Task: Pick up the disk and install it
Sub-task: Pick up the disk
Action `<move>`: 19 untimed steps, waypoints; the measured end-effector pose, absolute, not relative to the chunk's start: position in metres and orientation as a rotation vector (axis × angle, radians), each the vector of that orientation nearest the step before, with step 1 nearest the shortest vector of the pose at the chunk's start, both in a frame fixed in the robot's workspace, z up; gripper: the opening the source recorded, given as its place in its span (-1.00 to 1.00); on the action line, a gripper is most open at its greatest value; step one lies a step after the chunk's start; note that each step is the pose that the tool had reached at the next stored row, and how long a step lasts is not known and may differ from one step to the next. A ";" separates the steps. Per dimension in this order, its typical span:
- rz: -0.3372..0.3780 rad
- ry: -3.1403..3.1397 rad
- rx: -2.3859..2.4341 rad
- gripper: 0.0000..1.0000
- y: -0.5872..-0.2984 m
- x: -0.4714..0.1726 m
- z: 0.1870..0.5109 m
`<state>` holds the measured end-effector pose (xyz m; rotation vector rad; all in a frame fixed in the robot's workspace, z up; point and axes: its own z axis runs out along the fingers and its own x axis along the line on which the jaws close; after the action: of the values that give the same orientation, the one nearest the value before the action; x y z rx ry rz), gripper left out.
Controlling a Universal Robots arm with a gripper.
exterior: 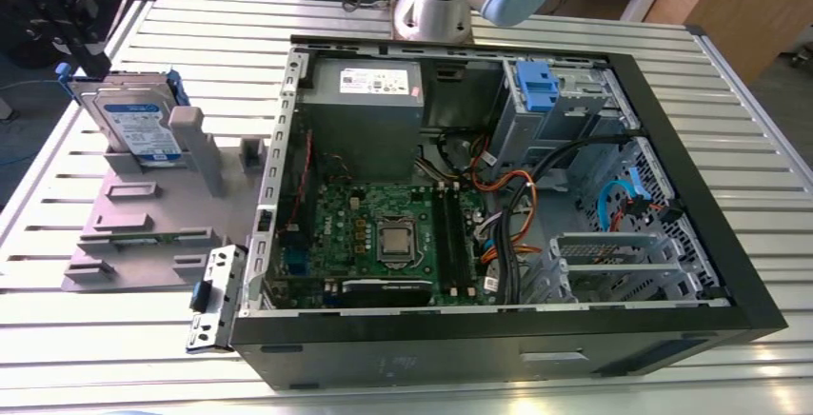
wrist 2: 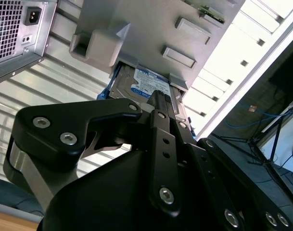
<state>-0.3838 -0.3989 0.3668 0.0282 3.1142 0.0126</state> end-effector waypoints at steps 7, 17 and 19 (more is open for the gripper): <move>0.013 3.114 0.007 -0.79 -0.399 -0.384 0.367; 0.013 3.114 -0.020 -0.79 -0.399 -0.384 0.367; 0.013 3.114 -0.024 -0.79 -0.399 -0.384 0.367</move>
<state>-0.3838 -0.3989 0.3668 -0.0241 3.1143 0.0135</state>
